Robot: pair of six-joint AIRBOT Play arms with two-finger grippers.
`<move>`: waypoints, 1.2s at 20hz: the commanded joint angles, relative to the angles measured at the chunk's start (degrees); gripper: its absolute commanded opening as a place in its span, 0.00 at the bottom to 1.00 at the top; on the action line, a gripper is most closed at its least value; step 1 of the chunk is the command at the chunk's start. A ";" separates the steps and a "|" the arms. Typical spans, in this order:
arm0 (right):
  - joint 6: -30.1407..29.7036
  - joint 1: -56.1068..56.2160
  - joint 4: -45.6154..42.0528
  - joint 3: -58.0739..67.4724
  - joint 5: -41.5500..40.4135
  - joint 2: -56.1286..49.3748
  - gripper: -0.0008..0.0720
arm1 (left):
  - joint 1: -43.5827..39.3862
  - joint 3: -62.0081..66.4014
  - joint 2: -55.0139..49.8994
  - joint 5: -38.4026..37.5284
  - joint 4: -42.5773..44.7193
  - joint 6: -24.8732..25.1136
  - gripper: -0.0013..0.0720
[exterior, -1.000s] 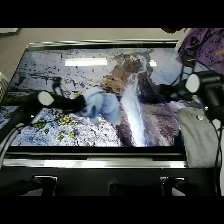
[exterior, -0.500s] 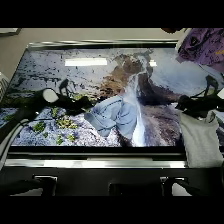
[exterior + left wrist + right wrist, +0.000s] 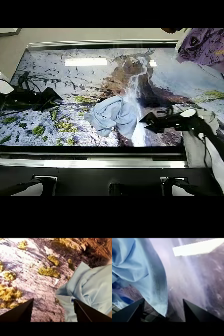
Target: Fold the clothes and pants, and hang the long-sleeved shirts on hangers.
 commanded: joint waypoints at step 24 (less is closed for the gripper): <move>0.35 13.88 5.84 1.64 -4.35 -3.02 0.06 | -11.61 -15.80 -16.59 16.02 -35.56 15.13 0.64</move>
